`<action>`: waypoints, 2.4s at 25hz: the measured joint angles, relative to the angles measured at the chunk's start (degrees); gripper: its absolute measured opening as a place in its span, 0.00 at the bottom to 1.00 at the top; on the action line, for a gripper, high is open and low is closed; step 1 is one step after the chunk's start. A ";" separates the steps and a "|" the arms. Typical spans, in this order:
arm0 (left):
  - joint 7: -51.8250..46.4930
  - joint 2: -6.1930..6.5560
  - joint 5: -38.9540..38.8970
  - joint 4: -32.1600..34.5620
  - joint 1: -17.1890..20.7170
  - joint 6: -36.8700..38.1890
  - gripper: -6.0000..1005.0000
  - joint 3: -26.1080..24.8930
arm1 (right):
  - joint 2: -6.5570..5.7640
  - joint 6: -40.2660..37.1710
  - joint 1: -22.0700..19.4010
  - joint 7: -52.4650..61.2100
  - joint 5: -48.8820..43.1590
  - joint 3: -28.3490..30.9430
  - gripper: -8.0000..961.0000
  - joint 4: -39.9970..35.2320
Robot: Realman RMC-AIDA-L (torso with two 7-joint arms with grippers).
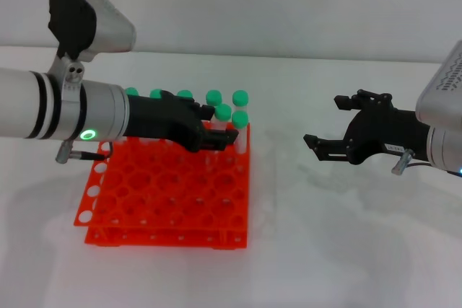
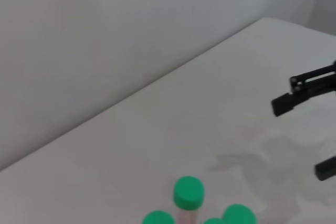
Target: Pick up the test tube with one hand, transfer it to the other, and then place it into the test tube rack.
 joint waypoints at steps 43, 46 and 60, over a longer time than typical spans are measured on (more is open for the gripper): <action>81.31 0.01 -67.61 -39.17 23.39 -19.79 0.64 -18.32 | -0.09 42.11 -0.64 -66.60 38.90 63.87 0.89 63.68; 83.35 -0.12 -71.02 -42.11 23.34 -20.54 0.64 -18.44 | -0.10 44.79 -1.58 -72.18 38.99 67.63 0.89 67.93; 89.53 -0.39 -79.55 -58.06 18.53 -29.68 0.64 -18.49 | -0.27 46.41 -4.70 -74.51 39.65 75.92 0.89 69.64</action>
